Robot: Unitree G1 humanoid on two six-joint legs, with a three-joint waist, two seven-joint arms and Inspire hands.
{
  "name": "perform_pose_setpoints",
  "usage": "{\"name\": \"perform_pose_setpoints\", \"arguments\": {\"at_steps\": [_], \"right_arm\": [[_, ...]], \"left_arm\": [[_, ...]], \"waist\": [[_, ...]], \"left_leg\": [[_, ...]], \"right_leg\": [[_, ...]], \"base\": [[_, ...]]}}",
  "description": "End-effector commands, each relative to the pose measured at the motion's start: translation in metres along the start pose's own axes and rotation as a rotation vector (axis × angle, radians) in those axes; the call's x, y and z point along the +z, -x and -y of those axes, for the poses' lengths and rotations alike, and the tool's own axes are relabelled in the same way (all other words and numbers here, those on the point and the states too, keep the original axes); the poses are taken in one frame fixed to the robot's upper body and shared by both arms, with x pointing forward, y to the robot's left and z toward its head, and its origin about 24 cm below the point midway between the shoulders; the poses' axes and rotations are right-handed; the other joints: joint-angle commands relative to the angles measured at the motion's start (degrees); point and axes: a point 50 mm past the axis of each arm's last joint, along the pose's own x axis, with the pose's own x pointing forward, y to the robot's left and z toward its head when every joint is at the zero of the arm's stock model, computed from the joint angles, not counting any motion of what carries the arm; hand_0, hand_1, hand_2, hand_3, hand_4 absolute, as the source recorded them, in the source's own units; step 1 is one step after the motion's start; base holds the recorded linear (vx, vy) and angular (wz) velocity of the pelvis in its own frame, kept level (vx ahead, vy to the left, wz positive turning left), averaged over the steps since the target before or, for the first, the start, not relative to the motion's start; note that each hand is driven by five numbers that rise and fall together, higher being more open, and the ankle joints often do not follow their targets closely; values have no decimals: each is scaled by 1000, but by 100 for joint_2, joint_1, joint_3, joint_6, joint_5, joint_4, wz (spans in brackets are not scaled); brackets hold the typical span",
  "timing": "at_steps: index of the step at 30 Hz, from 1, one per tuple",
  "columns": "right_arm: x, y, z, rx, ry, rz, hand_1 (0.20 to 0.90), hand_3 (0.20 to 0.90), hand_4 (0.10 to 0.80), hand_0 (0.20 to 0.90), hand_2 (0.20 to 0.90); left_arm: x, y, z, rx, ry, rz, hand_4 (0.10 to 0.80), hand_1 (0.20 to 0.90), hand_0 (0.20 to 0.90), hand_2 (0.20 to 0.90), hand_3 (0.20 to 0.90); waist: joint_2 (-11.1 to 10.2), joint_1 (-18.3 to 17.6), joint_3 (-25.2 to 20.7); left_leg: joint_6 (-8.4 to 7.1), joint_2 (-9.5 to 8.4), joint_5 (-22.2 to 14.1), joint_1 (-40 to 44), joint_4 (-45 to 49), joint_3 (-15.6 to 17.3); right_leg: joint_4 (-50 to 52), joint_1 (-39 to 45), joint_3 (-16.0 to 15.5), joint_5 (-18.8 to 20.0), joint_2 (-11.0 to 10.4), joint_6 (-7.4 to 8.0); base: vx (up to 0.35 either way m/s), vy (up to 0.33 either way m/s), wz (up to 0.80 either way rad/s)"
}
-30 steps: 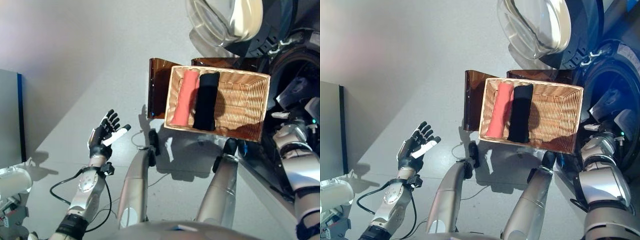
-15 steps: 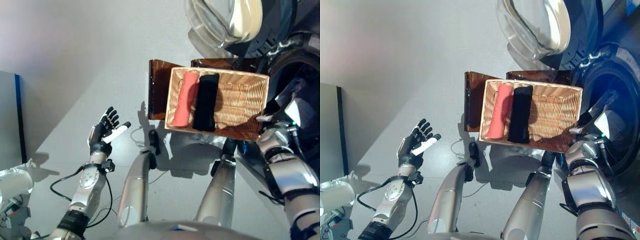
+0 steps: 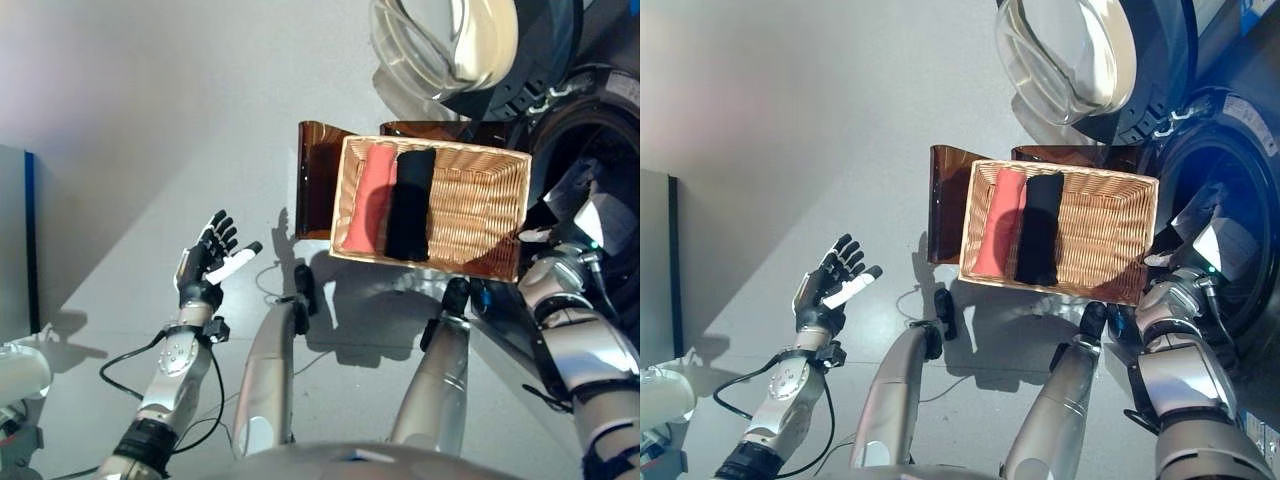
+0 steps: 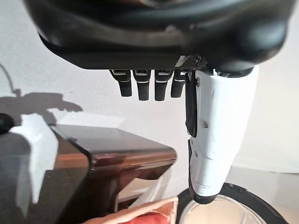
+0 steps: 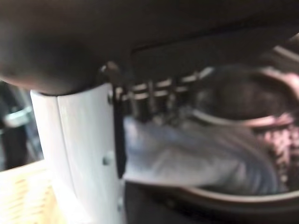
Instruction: Pick up the clothes and place them into the washing machine
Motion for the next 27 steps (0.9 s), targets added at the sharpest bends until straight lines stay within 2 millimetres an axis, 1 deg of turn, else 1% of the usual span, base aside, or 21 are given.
{"name": "perform_pose_setpoints", "arguments": {"at_steps": [1, 4, 8, 9, 13, 18, 22, 23, 24, 25, 27], "right_arm": [[-14, -28, 45, -205, 42, -12, 900, 900, 800, 900, 900], [-14, -31, 51, -239, 59, 6, 900, 900, 800, 900, 900], [-16, -36, 60, -263, 162, 47, 900, 900, 800, 900, 900], [-19, -37, 62, -263, 196, 48, 900, 900, 800, 900, 900], [-24, -42, 71, -278, 240, 25, 900, 900, 800, 900, 900], [-27, -43, 72, -251, 247, -3, 900, 900, 800, 900, 900], [-27, -43, 71, -228, 241, -10, 900, 900, 800, 900, 900], [-25, -44, 71, -222, 235, -12, 612, 612, 594, 612, 612], [-23, -44, 71, -217, 232, -5, 255, 255, 339, 255, 255], [-23, -44, 71, -214, 232, -5, 200, 200, 300, 200, 200], [-24, -44, 70, -204, 232, -15, 200, 200, 300, 200, 200]], "left_arm": [[32, 4, -20, 36, -34, 165, 800, 900, 900, 900, 900], [31, 6, -21, 43, -32, 160, 800, 900, 900, 900, 900], [32, 6, -20, 32, -34, 162, 800, 900, 900, 900, 900], [32, 6, -20, 23, -36, 162, 800, 900, 900, 900, 900], [34, 7, -17, 4, -36, 163, 800, 900, 900, 900, 900], [37, 7, -16, -8, -24, 171, 800, 900, 900, 900, 900], [43, 6, -14, -15, -13, 204, 800, 900, 900, 900, 900], [46, 6, -13, -17, -15, 214, 800, 900, 900, 900, 900], [49, 6, -13, -19, -15, 226, 800, 900, 900, 900, 900], [49, 6, -12, -20, -12, 228, 800, 900, 900, 900, 900], [50, 7, -12, -21, -11, 234, 800, 900, 900, 900, 900]], "waist": [[-69, 74, -153], [-66, 66, -152], [-34, 76, -150], [-22, 94, -173], [42, 148, -183], [86, 206, -194], [100, 210, -198], [95, 221, -203], [93, 224, -203], [93, 224, -207], [96, 227, -213]], "left_leg": [[-469, 259, 127, 56, -144, -176], [-471, 278, 136, 46, -145, -174], [-486, 268, 139, -52, -91, -210], [-546, 291, -81, -47, 23, -248], [-545, 258, -61, -192, 35, -266], [-528, 219, -42, -382, 65, -269], [-512, 217, -66, -554, 178, -254], [-509, 214, -77, -603, 215, -255], [-506, 216, -86, -640, 237, -257], [-503, 216, -89, -672, 250, -259], [-494, 212, -105, -753, 306, -263]], "right_leg": [[352, -187, 190, 175, 27, -347], [386, -216, 195, 128, 66, -368], [482, -324, 221, 88, 83, -376], [641, -329, 240, -149, 85, -340], [683, -480, 252, -146, 74, -333], [754, -690, 306, -147, 63, -346], [916, -925, 377, -183, 73, -375], [962, -988, 398, -193, 80, -383], [999, -1053, 417, -200, 86, -392], [1020, -1098, 426, -206, 85, -395], [1074, -1191, 447, -213, 82, -403]], "base": [[-97, -6, -6], [0, 0, 0], [22, -10, 0], [89, -33, 1], [22, -7, 0], [-3, 0, 1], [-10, -1, 2], [-25, -2, 4], [-23, -6, 3], [-16, 2, 3], [0, 0, 0]]}}
